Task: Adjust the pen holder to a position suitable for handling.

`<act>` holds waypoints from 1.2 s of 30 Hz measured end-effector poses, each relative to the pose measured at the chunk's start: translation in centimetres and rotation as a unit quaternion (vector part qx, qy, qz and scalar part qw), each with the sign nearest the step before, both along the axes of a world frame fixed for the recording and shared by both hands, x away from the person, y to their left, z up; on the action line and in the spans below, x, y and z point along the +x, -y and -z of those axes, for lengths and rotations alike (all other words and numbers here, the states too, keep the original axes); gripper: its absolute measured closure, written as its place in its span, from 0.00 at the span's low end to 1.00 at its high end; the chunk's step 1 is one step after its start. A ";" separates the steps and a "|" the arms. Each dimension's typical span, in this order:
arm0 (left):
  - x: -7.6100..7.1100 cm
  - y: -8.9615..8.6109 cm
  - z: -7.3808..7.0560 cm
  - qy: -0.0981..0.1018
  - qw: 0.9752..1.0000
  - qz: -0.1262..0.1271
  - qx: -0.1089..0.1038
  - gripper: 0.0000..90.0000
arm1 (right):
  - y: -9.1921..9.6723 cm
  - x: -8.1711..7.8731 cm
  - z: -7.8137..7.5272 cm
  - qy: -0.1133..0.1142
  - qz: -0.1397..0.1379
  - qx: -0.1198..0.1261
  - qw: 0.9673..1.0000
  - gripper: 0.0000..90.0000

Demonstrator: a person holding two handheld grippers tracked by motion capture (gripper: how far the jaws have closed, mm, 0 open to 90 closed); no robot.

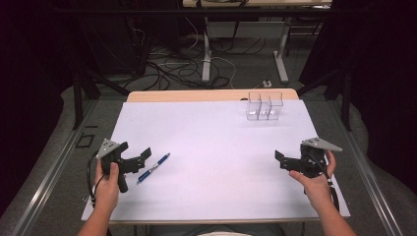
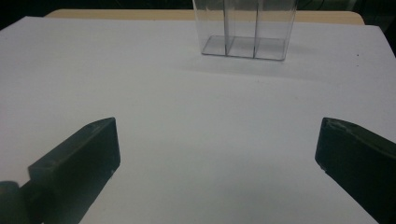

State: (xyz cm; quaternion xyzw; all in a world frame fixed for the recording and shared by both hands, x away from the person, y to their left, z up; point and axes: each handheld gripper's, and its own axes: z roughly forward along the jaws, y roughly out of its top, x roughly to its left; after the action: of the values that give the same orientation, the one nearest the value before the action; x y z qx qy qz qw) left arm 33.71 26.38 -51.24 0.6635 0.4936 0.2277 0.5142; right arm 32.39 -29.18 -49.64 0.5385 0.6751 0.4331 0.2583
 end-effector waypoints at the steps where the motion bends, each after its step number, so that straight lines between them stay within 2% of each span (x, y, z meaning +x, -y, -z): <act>1: 0.0 0.0 0.0 0.001 1.000 0.001 0.002 0.00 | 0.0 0.1 0.1 -0.001 0.001 -0.006 1.000 0.00; 3: -0.1 0.0 0.0 0.003 1.000 0.001 0.002 0.00 | 0.0 0.3 0.4 -0.002 -0.001 -0.013 1.000 0.00; 8: -0.1 0.0 0.0 0.004 1.000 0.001 0.016 0.00 | 0.1 0.6 0.5 0.002 -0.010 -0.007 1.000 0.00; 11: 0.0 -0.1 0.1 0.000 1.000 0.003 0.014 0.00 | 0.1 0.9 0.5 -0.001 -0.005 -0.006 1.000 0.00; 15: 0.0 -0.3 0.1 -0.001 1.000 -0.003 0.002 0.00 | 0.3 1.4 0.6 -0.007 -0.005 -0.018 1.000 0.01; 17: -0.1 -0.3 0.1 0.002 1.000 -0.004 -0.001 0.00 | 0.4 1.8 0.3 -0.011 0.001 -0.020 1.000 0.04; 19: -0.2 -0.4 0.1 0.004 1.000 -0.002 0.005 0.00 | 0.6 2.1 -0.1 -0.006 0.009 -0.020 1.000 0.07; 21: -0.4 -0.4 0.0 0.003 1.000 -0.001 0.009 0.00 | 0.8 2.5 -0.5 -0.010 0.018 -0.013 1.000 0.11; 24: -0.6 -0.5 -0.1 0.006 1.000 0.002 0.013 0.00 | 0.8 2.8 -0.7 -0.013 0.023 -0.014 1.000 0.15; 25: -0.6 -0.5 -0.1 0.007 1.000 0.003 0.012 0.00 | 0.8 3.1 -0.8 -0.020 0.029 -0.003 0.999 0.17; 27: -0.6 -0.4 -0.2 0.008 1.000 0.005 0.011 0.00 | 0.8 3.5 -0.9 -0.025 0.026 0.007 0.999 0.17; 31: -0.7 -0.2 -0.2 0.013 1.000 0.008 0.012 0.00 | 0.6 4.2 -1.1 -0.023 0.022 -0.006 0.999 0.17; 36: -0.6 -0.2 0.0 0.007 1.000 0.008 0.013 0.00 | 0.3 5.4 -1.9 -0.023 0.007 -0.002 1.000 0.18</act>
State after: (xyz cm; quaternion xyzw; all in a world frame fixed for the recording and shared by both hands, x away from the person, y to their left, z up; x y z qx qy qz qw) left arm 33.14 26.61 -51.23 0.6724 0.4817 0.2350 0.5105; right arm 37.80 -29.50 -47.76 0.5522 0.6784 0.4171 0.2467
